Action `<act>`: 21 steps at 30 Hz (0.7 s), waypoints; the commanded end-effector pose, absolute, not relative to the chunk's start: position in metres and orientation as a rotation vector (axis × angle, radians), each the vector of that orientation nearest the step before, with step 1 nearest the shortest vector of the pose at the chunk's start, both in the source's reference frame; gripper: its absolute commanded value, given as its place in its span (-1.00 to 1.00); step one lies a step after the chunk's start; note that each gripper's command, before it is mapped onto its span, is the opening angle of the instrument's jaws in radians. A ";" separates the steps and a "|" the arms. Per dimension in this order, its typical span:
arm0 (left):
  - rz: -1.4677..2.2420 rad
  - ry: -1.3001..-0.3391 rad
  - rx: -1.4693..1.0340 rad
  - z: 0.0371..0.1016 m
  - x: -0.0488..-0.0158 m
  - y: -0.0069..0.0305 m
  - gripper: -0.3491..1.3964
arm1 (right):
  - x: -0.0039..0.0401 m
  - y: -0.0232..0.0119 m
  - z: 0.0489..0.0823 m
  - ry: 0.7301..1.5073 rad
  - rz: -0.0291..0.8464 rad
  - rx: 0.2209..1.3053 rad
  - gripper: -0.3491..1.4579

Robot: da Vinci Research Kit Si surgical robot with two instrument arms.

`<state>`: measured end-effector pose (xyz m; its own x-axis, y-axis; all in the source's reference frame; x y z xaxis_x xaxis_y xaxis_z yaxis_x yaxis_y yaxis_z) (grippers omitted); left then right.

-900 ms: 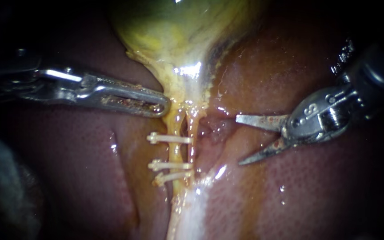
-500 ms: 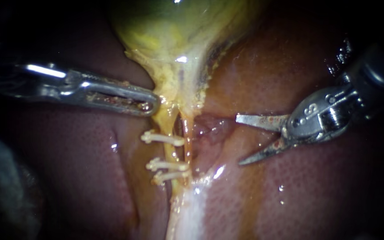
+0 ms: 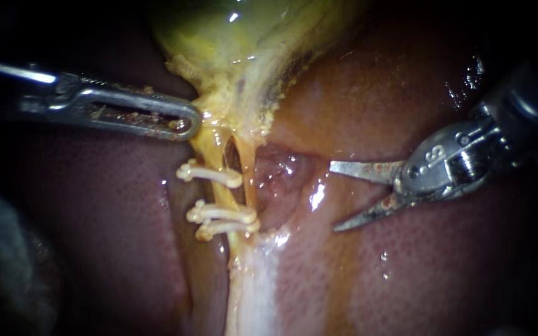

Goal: Go to the cutting position left tube

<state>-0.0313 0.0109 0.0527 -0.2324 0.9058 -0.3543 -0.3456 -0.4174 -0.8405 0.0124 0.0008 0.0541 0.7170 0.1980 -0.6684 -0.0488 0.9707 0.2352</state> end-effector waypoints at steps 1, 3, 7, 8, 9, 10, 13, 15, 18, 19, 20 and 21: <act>1.787 -0.791 -1.095 0.0527 -0.0313 0.0108 -1.00 | 0.0128 0.0007 0.0539 0.775 0.159 0.228 0.97; 1.787 -0.790 -1.095 0.0528 -0.0313 0.0108 -1.00 | 0.0134 0.0005 0.0536 0.791 0.180 0.250 0.97; 1.787 -0.789 -1.095 0.0528 -0.0314 0.0107 -1.00 | 0.0151 -0.0002 0.0528 0.816 0.213 0.294 0.95; 1.787 -0.789 -1.095 0.0528 -0.0314 0.0107 -1.00 | 0.0154 -0.0003 0.0527 0.820 0.216 0.303 0.93; 1.787 -0.789 -1.095 0.0528 -0.0314 0.0107 -1.00 | 0.0157 -0.0004 0.0526 0.824 0.219 0.313 0.93; 1.787 -0.789 -1.095 0.0528 -0.0314 0.0107 -1.00 | 0.0161 -0.0006 0.0525 0.830 0.228 0.325 0.93; 1.787 -0.789 -1.095 0.0528 -0.0314 0.0107 -1.00 | 0.0171 -0.0009 0.0524 0.837 0.249 0.349 0.91; 1.787 -0.789 -1.095 0.0528 -0.0314 0.0107 -1.00 | 0.0176 -0.0011 0.0526 0.836 0.263 0.374 0.89; 1.787 -0.789 -1.095 0.0528 -0.0314 0.0107 -1.00 | 0.0182 -0.0015 0.0531 0.841 0.266 0.429 0.89; 1.787 -0.789 -1.095 0.0528 -0.0314 0.0107 -1.00 | 0.0184 -0.0016 0.0533 0.840 0.268 0.439 0.88; 1.787 -0.789 -1.095 0.0528 -0.0314 0.0107 -1.00 | 0.0186 -0.0018 0.0535 0.839 0.271 0.451 0.86; 1.787 -0.789 -1.095 0.0528 -0.0314 0.0107 -1.00 | 0.0188 -0.0019 0.0537 0.839 0.271 0.460 0.86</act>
<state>-0.0314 0.0107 0.0528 -0.2323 0.9053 -0.3556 -0.3469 -0.4187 -0.8393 0.0190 -0.0020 0.0539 0.6421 0.4120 -0.6465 -0.0499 0.8640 0.5011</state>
